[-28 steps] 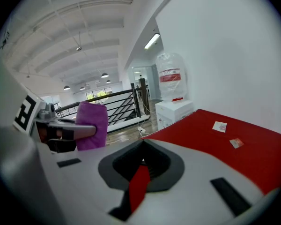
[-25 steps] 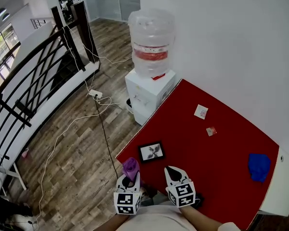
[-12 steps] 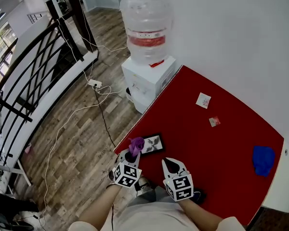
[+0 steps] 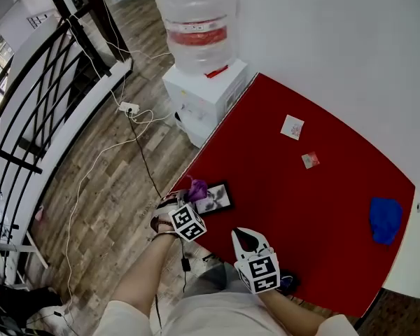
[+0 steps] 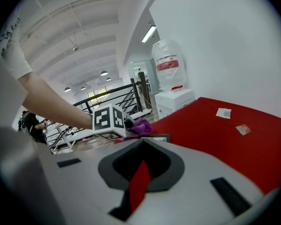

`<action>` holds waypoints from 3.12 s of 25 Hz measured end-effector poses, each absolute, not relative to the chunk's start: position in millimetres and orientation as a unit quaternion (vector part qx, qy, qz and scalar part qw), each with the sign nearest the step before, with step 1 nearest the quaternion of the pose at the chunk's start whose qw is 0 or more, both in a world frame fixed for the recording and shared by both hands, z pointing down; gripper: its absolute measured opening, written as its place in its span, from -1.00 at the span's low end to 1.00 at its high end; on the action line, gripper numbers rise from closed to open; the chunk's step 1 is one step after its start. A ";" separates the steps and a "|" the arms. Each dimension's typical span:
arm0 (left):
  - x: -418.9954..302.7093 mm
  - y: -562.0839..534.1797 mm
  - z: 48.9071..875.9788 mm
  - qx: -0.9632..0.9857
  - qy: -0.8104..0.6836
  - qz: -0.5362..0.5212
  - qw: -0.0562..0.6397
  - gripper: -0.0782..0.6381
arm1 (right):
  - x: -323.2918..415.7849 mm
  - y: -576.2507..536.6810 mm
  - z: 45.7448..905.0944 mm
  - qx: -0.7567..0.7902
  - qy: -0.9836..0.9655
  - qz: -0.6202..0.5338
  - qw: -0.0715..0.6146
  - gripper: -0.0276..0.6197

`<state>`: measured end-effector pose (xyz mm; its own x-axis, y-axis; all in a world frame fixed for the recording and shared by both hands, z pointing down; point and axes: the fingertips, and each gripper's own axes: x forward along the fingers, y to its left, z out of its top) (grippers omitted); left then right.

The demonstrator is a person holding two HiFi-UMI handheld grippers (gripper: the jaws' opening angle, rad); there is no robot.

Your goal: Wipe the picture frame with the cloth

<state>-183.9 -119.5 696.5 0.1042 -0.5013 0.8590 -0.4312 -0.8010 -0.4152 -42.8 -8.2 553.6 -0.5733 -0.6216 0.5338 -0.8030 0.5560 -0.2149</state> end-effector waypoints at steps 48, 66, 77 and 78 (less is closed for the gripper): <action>-142.4 -35.8 700.1 -0.701 0.215 -0.670 0.120 -0.61 | -39.5 -8.6 568.3 0.407 -0.861 0.235 0.193 -0.91; -154.5 -132.5 704.1 -0.664 0.283 -0.683 0.108 -0.61 | -3.3 -4.0 581.2 0.432 -0.841 0.257 0.200 -0.91; -124.5 -58.9 695.4 -0.688 0.244 -0.672 0.125 -0.61 | -13.4 -12.9 581.8 0.412 -0.853 0.249 0.201 -0.91; -123.5 -55.7 695.8 -0.689 0.243 -0.671 0.125 -0.61 | -14.5 -12.7 582.2 0.410 -0.854 0.248 0.201 -0.91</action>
